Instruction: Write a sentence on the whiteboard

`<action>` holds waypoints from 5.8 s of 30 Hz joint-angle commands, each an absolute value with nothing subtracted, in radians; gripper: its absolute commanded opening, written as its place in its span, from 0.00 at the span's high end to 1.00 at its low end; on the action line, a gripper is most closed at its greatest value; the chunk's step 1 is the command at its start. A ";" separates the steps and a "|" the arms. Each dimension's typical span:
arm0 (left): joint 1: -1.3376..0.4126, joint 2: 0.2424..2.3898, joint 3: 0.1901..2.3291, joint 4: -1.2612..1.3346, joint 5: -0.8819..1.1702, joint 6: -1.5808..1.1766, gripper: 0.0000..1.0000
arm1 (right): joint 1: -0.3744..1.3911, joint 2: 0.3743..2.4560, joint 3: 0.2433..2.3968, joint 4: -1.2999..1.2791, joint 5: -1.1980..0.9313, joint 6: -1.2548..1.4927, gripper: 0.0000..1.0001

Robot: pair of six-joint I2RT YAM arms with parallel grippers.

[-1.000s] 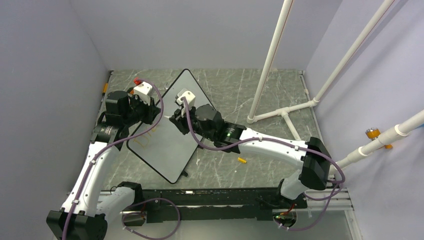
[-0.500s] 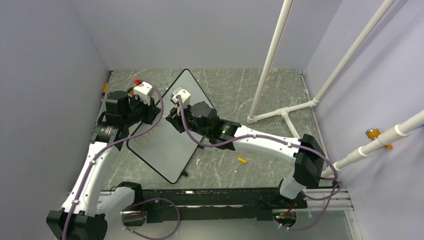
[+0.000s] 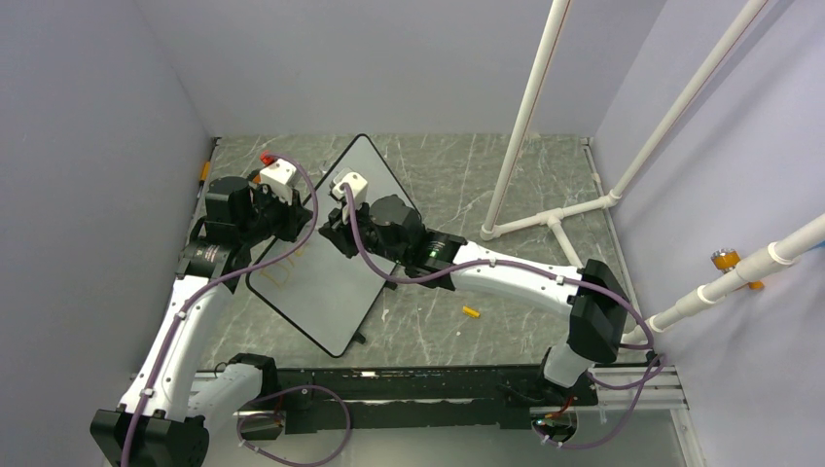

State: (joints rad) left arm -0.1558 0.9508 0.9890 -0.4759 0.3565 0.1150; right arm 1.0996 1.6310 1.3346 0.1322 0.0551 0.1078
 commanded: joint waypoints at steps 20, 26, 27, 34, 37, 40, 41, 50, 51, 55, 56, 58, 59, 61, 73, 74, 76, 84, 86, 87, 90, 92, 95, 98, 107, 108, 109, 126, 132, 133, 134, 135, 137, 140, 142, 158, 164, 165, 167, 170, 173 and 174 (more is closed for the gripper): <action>-0.178 0.969 0.948 -0.647 0.377 0.186 1.00 | 1.096 1.598 1.275 0.142 0.049 0.120 1.00; -0.178 0.969 0.948 -0.647 0.377 0.187 1.00 | 1.090 1.628 1.350 0.112 0.073 0.098 1.00; -0.178 0.968 0.946 -0.647 0.377 0.187 1.00 | 1.089 1.631 1.361 0.109 0.075 0.095 1.00; -0.178 0.967 0.947 -0.646 0.380 0.186 1.00 | 1.085 1.655 1.410 0.095 0.066 0.084 1.00; -0.178 0.966 0.945 -0.647 0.378 0.186 1.00 | 1.086 1.657 1.416 0.099 0.057 0.090 1.00; -0.178 0.966 0.946 -0.647 0.379 0.186 1.00 | 1.087 1.653 1.410 0.101 0.049 0.096 1.00; -0.178 0.966 0.946 -0.646 0.379 0.186 1.00 | 1.087 1.651 1.405 0.101 0.049 0.098 1.00; -0.178 0.965 0.948 -0.647 0.375 0.186 1.00 | 1.086 1.617 1.312 0.114 0.053 0.129 1.00; -0.178 0.965 0.948 -0.646 0.374 0.186 1.00 | 1.086 1.611 1.305 0.115 0.054 0.132 1.00; -0.178 0.966 0.948 -0.648 0.379 0.187 1.00 | 1.087 1.598 1.287 0.114 0.056 0.137 1.00; -0.178 0.966 0.948 -0.647 0.379 0.188 1.00 | 1.087 1.596 1.280 0.112 0.056 0.138 1.00; -0.178 0.965 0.947 -0.647 0.380 0.188 1.00 | 1.086 1.592 1.271 0.111 0.063 0.138 1.00; -0.179 0.965 0.948 -0.646 0.380 0.187 1.00 | 1.086 1.590 1.267 0.110 0.067 0.138 1.00; -0.178 0.966 0.948 -0.647 0.380 0.188 1.00 | 1.086 1.587 1.260 0.109 0.076 0.137 1.00; -0.178 0.962 0.946 -0.644 0.377 0.187 1.00 | 1.094 1.434 1.233 0.047 0.167 0.077 1.00; -0.178 0.962 0.946 -0.644 0.377 0.187 1.00 | 1.094 1.412 1.219 0.046 0.180 0.071 1.00; -0.178 0.963 0.948 -0.647 0.379 0.187 1.00 | 1.094 1.376 1.201 0.038 0.217 0.051 1.00; -0.179 0.964 0.949 -0.646 0.382 0.187 1.00 | 1.056 1.347 1.164 0.060 0.227 0.022 1.00; -0.179 0.965 0.949 -0.646 0.381 0.187 1.00 | 1.036 1.349 1.159 0.071 0.187 0.031 1.00; -0.179 0.965 0.949 -0.646 0.380 0.188 1.00 | 1.026 1.351 1.158 0.079 0.158 0.037 1.00; -0.179 0.964 0.949 -0.646 0.382 0.187 1.00 | 0.999 1.361 1.164 0.090 0.075 0.046 1.00; -0.180 0.966 0.950 -0.646 0.383 0.188 1.00 | 0.990 1.372 1.176 0.092 0.037 0.048 1.00; -0.179 0.966 0.949 -0.646 0.383 0.187 1.00 | 0.987 1.388 1.191 0.099 0.007 0.049 1.00; -0.181 0.966 0.948 -0.645 0.383 0.187 1.00 | 0.988 1.403 1.203 0.103 -0.019 0.051 1.00; -0.186 0.964 0.948 -0.644 0.380 0.187 1.00 | 0.986 1.416 1.212 0.118 -0.074 0.049 1.00; -0.186 0.963 0.948 -0.645 0.380 0.187 1.00 | 0.987 1.417 1.214 0.119 -0.082 0.048 1.00; -0.186 0.963 0.948 -0.645 0.382 0.187 1.00 | 0.987 1.421 1.218 0.116 -0.093 0.050 1.00; -0.193 0.960 0.948 -0.646 0.374 0.187 1.00 | 0.989 1.507 1.326 0.108 -0.145 0.072 1.00; -0.195 0.957 0.946 -0.645 0.372 0.188 1.00 | 0.990 1.523 1.328 0.102 -0.154 0.081 1.00; -0.196 0.957 0.946 -0.644 0.372 0.187 1.00 | 0.992 1.520 1.319 0.105 -0.154 0.083 1.00; -0.196 0.957 0.946 -0.645 0.373 0.187 1.00 | 0.994 1.513 1.299 0.109 -0.151 0.083 1.00; -0.196 0.956 0.946 -0.645 0.373 0.187 1.00 | 0.996 1.507 1.283 0.115 -0.144 0.083 1.00; -0.196 0.955 0.946 -0.645 0.372 0.187 1.00 | 0.997 1.498 1.254 0.121 -0.131 0.083 1.00; -0.196 0.956 0.948 -0.647 0.371 0.187 1.00 | 0.996 1.494 1.241 0.120 -0.121 0.078 1.00; -0.197 0.957 0.947 -0.645 0.371 0.188 1.00 | 0.995 1.499 1.246 0.123 -0.121 0.076 1.00; -0.201 0.960 0.946 -0.646 0.367 0.187 1.00 | 0.996 1.558 1.316 0.143 -0.151 0.066 1.00; -0.202 0.962 0.946 -0.646 0.365 0.188 1.00 | 0.996 1.570 1.334 0.146 -0.156 0.061 1.00; -0.201 0.963 0.946 -0.646 0.365 0.187 1.00 | 0.996 1.573 1.339 0.146 -0.156 0.059 1.00; -0.201 0.965 0.946 -0.646 0.366 0.187 1.00 | 0.996 1.579 1.350 0.144 -0.158 0.058 1.00; -0.202 0.963 0.946 -0.647 0.364 0.187 1.00 | 0.997 1.587 1.359 0.144 -0.162 0.057 1.00; -0.204 0.962 0.945 -0.646 0.362 0.187 1.00 | 0.996 1.599 1.371 0.144 -0.159 0.060 1.00; -0.204 0.962 0.945 -0.647 0.362 0.187 1.00 | 0.997 1.602 1.374 0.145 -0.154 0.061 1.00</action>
